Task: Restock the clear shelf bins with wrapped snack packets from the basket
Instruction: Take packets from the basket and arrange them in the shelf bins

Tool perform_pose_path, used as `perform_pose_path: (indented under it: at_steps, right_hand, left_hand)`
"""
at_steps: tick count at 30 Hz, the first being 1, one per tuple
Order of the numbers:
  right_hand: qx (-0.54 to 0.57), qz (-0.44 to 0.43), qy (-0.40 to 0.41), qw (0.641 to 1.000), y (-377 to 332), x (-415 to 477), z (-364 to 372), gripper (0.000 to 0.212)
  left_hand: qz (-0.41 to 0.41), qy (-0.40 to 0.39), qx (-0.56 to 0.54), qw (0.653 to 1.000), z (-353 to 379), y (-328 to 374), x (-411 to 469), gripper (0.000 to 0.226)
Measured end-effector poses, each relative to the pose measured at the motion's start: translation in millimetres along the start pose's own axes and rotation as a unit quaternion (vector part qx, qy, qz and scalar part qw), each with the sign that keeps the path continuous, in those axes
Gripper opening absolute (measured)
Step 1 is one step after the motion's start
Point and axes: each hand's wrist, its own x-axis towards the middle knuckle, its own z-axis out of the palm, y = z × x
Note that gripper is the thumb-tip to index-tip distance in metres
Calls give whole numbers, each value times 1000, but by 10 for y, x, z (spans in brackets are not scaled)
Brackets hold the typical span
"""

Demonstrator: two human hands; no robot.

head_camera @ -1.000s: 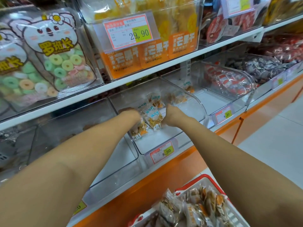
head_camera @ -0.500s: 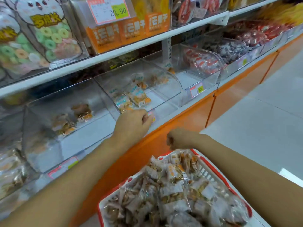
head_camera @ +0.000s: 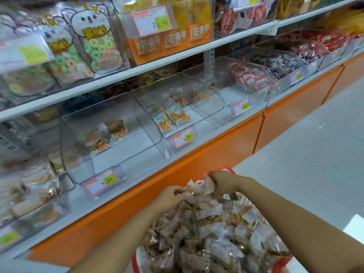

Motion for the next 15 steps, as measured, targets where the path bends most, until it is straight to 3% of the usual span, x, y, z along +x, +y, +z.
perform_pose_path:
  at_steps: [3,5,7,10,13,15]
  right_hand:
    - [133,-45,65,988,-230,-116,-379,57]
    - [221,-78,107,966,-426,-202,-602,60]
    - [291,-102,145,940,-621,-289,-755,58]
    - [336,-144,188,912,-905,-486,-947,48]
    - [369,-190,158,896,-1098,-665,-1139,50]
    - [348,-206,133,905,-1202,-697,-1242,54]
  left_hand:
    - [21,14,-115,993,-170,274,-122,58]
    - [59,32,-195,979,-272,514,-243,45]
    - [106,84,-194,972,-395,755,-386,32]
    - [144,149,-186,961,-612,978,-558,29]
    - [153,158,-238,946,-859,1019,-676,20]
    - [157,160,-255,941,-1054,939,-762,19]
